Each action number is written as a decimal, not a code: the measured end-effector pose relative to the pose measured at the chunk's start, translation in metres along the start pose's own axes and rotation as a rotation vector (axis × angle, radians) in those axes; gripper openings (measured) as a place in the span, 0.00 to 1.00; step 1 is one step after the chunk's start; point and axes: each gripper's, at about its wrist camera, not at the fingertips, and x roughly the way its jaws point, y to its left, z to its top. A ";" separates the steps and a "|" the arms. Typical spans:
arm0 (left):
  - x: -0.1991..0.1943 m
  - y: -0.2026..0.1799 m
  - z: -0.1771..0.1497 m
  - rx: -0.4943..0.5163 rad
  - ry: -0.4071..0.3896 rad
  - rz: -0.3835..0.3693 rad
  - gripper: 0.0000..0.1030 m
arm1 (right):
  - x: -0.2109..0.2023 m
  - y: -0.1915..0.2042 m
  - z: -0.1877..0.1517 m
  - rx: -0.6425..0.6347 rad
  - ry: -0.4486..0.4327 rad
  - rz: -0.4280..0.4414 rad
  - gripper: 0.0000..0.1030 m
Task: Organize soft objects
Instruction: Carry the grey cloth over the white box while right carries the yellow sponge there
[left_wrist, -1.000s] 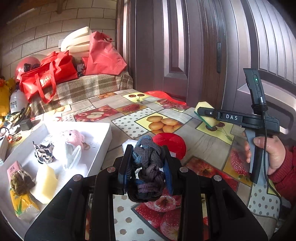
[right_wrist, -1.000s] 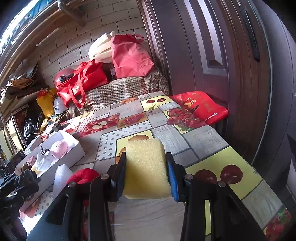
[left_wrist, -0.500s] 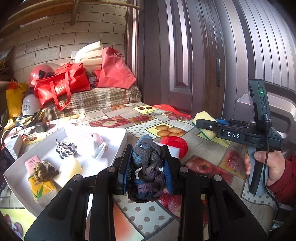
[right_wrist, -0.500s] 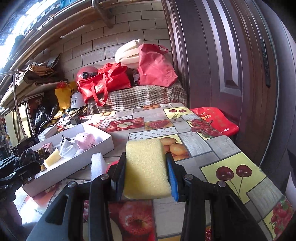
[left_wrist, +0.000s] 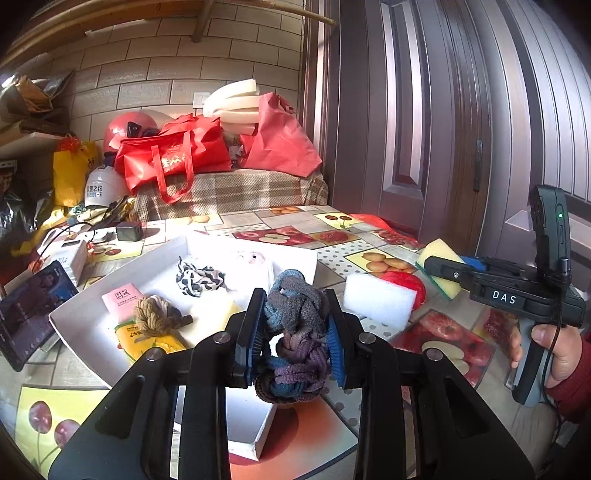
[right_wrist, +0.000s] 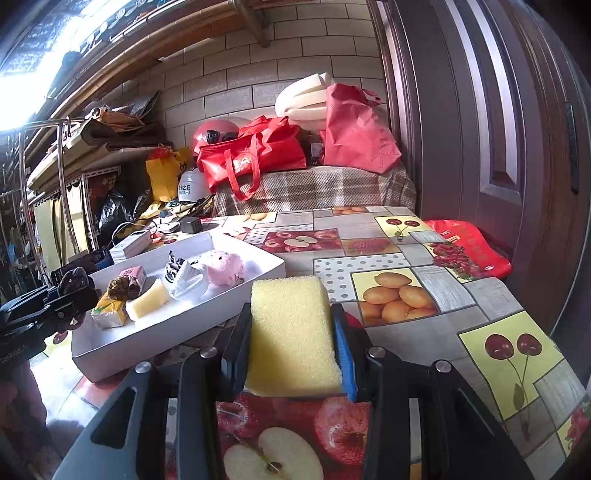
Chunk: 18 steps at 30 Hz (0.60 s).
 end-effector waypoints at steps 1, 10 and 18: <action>-0.001 0.004 -0.001 -0.007 -0.001 0.011 0.28 | 0.000 0.002 0.000 -0.002 0.001 0.004 0.38; -0.006 0.028 -0.003 -0.047 -0.004 0.069 0.28 | 0.005 0.020 -0.001 -0.031 0.015 0.046 0.38; -0.004 0.043 -0.002 -0.060 -0.005 0.114 0.29 | 0.012 0.037 -0.001 -0.057 0.032 0.075 0.38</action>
